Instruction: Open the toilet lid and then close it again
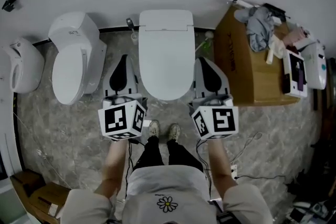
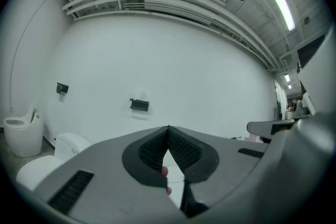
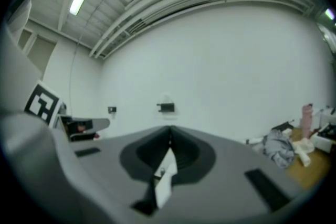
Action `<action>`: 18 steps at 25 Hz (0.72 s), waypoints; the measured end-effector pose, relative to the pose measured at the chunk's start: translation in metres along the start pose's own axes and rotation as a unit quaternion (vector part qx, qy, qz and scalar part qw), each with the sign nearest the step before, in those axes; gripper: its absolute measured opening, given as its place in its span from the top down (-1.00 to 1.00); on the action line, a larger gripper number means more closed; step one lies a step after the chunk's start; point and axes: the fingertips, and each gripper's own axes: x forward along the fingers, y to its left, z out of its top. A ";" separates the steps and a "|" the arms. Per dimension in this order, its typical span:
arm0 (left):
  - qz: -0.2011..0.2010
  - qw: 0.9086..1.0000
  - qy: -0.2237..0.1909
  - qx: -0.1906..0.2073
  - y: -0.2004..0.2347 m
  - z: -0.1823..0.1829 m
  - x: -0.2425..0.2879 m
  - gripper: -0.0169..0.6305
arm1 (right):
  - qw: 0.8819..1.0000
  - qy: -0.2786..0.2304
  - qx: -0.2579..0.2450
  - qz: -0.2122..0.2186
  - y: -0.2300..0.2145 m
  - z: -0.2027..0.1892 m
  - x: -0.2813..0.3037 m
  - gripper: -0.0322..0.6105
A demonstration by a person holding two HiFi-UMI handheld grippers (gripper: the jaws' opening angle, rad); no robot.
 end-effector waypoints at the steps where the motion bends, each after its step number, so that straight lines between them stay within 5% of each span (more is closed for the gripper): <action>1: 0.002 1.000 0.000 0.001 0.001 -0.013 0.004 0.89 | 1.000 -0.001 0.003 -0.002 -0.005 -0.009 0.004 0.81; 8: 0.028 0.999 0.037 -0.024 0.023 -0.128 0.002 0.89 | 0.999 0.031 0.006 -0.011 -0.016 -0.121 0.012 0.80; 14: 0.031 0.995 0.085 0.030 0.026 -0.214 0.006 0.89 | 0.998 0.056 0.019 -0.003 -0.028 -0.201 0.006 0.80; 18: 0.022 0.996 0.087 0.028 0.033 -0.257 0.004 0.89 | 0.998 0.052 0.018 -0.002 -0.025 -0.234 0.006 0.80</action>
